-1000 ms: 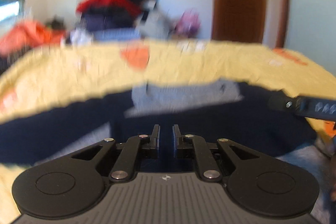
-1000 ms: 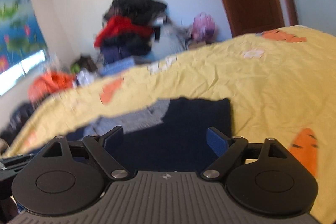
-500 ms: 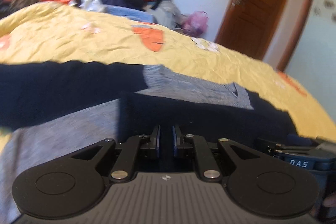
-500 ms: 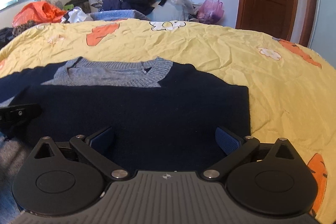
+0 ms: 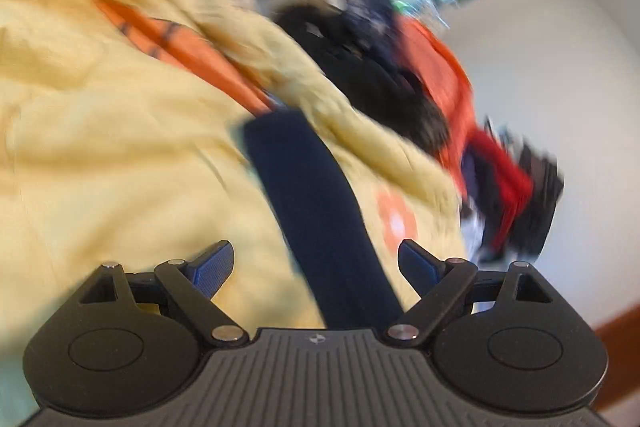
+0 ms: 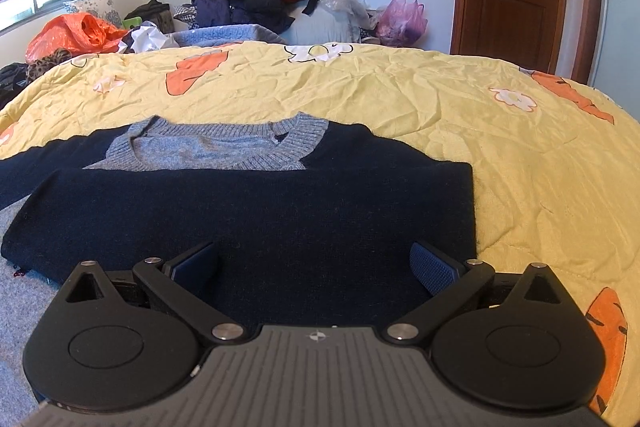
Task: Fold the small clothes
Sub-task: 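Fold the other navy sleeve across the chest with the left tool and release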
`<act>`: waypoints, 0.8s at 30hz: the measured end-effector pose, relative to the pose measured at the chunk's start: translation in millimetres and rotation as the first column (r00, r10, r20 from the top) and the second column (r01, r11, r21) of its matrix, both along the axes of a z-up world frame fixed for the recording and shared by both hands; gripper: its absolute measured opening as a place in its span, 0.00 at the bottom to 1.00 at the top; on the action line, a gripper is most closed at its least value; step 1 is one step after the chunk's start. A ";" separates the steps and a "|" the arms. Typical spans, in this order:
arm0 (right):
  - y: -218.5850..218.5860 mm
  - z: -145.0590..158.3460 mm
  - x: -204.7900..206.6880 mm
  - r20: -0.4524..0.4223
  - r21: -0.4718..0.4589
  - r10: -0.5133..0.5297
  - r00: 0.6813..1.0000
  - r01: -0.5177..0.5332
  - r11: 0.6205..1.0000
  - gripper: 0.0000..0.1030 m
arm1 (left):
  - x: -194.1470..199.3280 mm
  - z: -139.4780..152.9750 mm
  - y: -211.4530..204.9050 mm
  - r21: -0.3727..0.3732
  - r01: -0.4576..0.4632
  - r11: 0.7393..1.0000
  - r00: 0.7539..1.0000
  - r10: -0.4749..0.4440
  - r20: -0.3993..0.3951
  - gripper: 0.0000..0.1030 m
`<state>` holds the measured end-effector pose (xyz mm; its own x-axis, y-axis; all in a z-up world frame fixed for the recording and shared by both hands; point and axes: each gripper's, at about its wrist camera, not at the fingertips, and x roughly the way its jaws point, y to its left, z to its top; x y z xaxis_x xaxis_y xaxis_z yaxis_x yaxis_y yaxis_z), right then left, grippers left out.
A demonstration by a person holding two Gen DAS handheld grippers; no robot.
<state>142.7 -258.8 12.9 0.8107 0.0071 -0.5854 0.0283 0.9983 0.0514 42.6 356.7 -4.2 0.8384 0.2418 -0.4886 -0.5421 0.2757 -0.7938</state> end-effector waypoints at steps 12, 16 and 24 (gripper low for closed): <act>-0.6 0.2 -0.3 0.000 0.001 0.000 1.000 0.000 1.000 1.00 | 43.7 0.8 25.2 0.139 0.040 0.990 0.998 -0.034 -0.050 0.50; -0.9 0.6 -0.5 0.002 0.007 0.000 1.000 0.000 1.000 1.00 | 48.8 -7.2 34.2 0.138 0.054 0.989 0.993 -0.039 -0.114 0.12; -1.7 0.6 -0.6 0.004 0.013 0.000 1.000 0.000 1.000 1.00 | 61.1 41.3 -40.0 0.354 0.183 0.917 0.982 -0.151 -0.114 0.03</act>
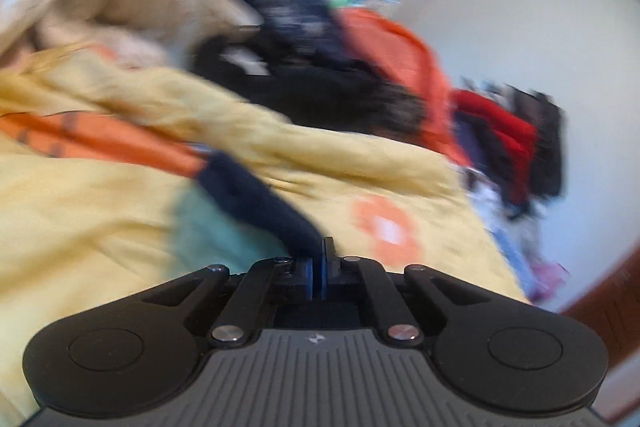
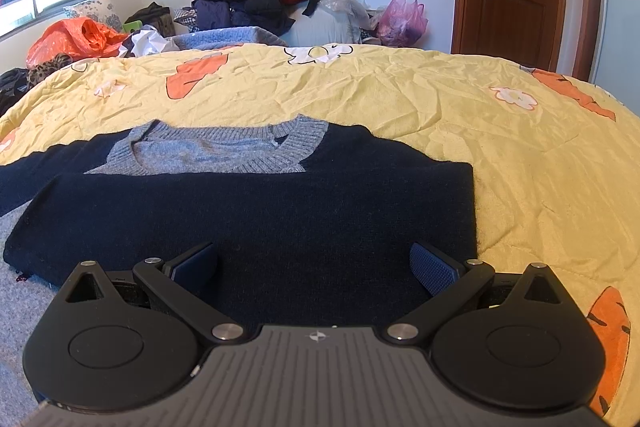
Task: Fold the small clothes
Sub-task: 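Fold the other navy sleeve across the chest with the left tool and release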
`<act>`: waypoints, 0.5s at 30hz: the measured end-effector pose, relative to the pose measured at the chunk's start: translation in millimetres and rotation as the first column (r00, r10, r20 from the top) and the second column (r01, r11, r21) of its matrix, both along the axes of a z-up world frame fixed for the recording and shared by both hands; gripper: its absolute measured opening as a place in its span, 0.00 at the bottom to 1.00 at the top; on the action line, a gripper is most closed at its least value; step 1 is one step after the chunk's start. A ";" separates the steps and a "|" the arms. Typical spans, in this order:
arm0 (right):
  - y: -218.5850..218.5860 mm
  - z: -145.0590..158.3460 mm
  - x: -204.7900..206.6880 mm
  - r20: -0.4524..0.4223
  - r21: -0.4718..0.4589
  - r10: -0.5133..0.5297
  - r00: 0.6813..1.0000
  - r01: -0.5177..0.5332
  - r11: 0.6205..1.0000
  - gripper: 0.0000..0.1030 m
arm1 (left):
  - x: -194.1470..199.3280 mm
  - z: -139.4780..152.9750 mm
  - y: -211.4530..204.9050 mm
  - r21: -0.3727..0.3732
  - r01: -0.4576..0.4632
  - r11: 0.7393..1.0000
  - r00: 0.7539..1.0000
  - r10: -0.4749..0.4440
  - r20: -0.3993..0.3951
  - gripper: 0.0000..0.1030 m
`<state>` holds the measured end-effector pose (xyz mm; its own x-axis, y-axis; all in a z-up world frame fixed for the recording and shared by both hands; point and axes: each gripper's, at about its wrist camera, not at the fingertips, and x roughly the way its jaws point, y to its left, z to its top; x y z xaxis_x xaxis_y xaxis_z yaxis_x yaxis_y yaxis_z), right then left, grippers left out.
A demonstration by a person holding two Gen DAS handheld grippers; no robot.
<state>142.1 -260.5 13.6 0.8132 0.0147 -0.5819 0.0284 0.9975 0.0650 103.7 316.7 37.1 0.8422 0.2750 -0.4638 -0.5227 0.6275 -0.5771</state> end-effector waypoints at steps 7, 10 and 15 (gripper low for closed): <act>-0.8 0.3 -1.3 0.005 0.012 -0.001 1.000 0.001 1.000 1.00 | 39.9 24.8 -217.6 0.301 0.508 0.807 0.855 -0.514 -0.067 0.03; -1.6 0.5 -2.0 0.008 0.021 -0.002 1.000 0.002 1.000 1.00 | 41.9 -6.8 -281.1 0.234 0.639 0.733 0.768 -0.624 -0.145 0.03; -4.2 0.1 -2.9 0.013 0.037 -0.001 1.000 0.000 0.999 1.00 | 33.3 -28.5 -300.5 0.208 0.674 0.709 0.739 -0.652 -0.172 0.04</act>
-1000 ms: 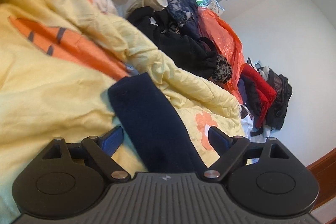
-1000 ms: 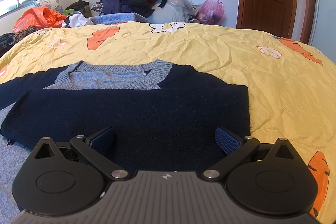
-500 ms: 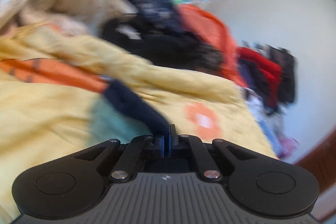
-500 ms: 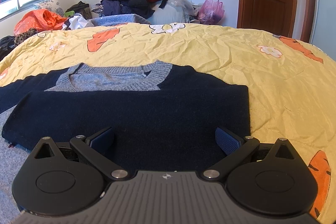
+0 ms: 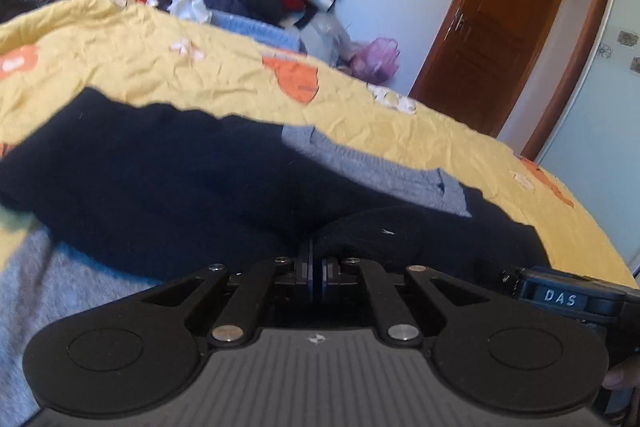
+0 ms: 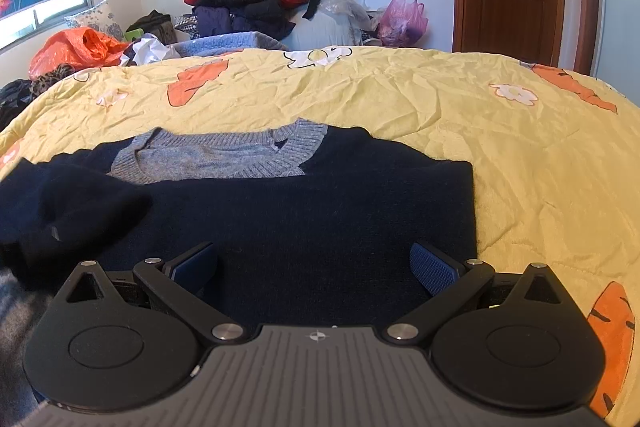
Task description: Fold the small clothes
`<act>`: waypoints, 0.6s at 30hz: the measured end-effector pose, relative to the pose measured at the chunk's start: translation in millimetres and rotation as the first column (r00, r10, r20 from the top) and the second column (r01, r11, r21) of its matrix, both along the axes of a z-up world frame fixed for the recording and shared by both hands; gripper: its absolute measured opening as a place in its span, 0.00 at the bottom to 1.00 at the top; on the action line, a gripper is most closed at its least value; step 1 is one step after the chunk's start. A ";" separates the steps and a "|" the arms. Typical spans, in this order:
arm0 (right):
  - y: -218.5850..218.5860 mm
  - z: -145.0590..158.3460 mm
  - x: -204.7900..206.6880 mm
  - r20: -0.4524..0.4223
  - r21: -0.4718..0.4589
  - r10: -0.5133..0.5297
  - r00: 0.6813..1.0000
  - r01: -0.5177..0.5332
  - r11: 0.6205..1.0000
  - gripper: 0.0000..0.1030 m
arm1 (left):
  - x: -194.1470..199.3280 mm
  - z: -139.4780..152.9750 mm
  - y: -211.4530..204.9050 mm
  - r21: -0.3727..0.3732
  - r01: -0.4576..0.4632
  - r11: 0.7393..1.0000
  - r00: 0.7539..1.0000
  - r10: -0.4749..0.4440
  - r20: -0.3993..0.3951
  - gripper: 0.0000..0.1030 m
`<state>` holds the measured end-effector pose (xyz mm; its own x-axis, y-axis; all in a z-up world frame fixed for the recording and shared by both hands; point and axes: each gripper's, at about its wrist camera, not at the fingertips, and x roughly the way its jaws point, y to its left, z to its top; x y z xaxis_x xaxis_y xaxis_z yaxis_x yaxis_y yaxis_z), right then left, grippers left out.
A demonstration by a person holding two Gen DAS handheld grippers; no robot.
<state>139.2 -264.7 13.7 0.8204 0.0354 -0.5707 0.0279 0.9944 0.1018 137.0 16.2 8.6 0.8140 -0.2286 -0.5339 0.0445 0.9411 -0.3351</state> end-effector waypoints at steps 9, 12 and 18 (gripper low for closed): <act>3.5 0.3 1.4 -0.010 -0.030 0.000 1.000 0.000 1.000 1.00 | 4.0 -5.3 9.7 -0.070 -0.012 0.997 1.000 0.012 -0.008 0.04; 7.9 2.3 2.9 -0.022 -0.057 0.000 1.000 -0.002 0.998 0.99 | 5.2 -6.2 12.0 -0.089 -0.011 0.996 1.000 0.010 -0.009 0.04; 22.9 49.6 -0.2 0.010 0.292 0.096 0.995 -0.095 0.952 0.90 | 4.4 -6.5 15.3 -0.114 -0.013 0.993 1.000 0.012 -0.007 0.04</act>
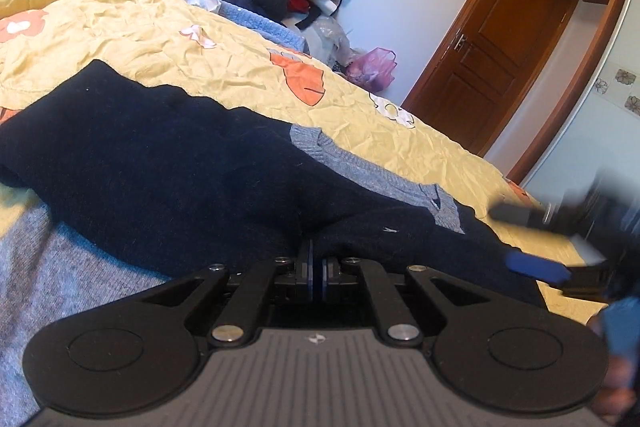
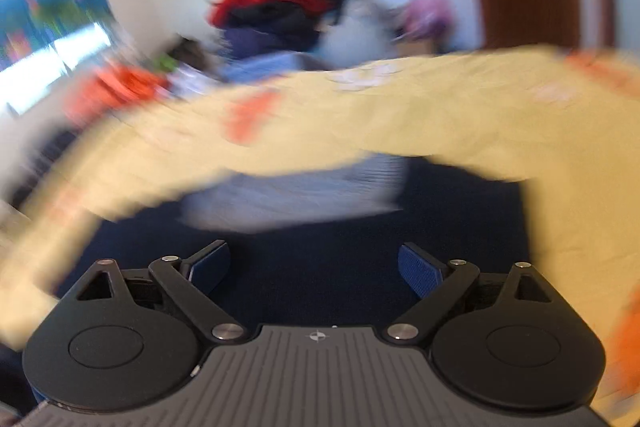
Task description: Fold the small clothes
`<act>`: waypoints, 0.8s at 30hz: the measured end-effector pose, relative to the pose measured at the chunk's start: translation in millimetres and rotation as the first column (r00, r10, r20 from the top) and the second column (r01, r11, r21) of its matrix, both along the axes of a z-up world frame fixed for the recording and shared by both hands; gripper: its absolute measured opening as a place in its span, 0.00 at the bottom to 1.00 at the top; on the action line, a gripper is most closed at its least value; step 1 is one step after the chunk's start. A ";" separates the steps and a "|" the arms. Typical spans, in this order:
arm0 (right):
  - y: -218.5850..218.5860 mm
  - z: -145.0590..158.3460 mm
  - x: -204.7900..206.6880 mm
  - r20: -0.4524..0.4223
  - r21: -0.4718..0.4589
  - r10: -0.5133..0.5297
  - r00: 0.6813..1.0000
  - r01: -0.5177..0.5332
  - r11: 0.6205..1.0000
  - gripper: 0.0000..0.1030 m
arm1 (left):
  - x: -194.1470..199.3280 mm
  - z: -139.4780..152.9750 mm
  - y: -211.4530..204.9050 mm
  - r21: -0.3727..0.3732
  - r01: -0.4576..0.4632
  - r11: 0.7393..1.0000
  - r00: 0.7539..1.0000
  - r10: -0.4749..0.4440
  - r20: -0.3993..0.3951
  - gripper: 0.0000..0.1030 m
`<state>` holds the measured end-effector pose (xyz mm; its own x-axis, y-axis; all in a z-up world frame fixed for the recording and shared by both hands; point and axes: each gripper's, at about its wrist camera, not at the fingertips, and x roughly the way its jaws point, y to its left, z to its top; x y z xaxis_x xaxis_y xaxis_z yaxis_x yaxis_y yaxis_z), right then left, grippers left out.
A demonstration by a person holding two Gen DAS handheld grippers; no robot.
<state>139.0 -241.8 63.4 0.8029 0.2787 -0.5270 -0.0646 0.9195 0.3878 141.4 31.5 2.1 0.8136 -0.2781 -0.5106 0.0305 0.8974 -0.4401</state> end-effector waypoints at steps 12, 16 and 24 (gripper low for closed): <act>50.9 -35.1 66.8 -0.319 0.432 0.152 0.935 0.001 0.902 0.63 | -1.5 -2.1 7.1 -0.049 0.003 0.999 1.000 -0.003 0.007 0.04; 61.6 -36.7 69.3 -0.332 0.374 0.147 0.932 -0.013 0.927 0.24 | -1.1 -2.8 10.9 -0.074 0.000 0.997 1.000 0.000 0.005 0.04; 45.1 -19.9 70.8 -0.248 0.355 0.156 0.956 -0.060 0.933 0.19 | -13.2 0.1 25.0 -0.150 -0.063 0.987 0.993 0.077 0.088 0.72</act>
<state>209.8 -196.7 43.5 0.5994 0.5564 -0.5755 -0.0060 0.7220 0.6918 128.2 56.5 2.2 0.8756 -0.2852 -0.3898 0.0170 0.8248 -0.5652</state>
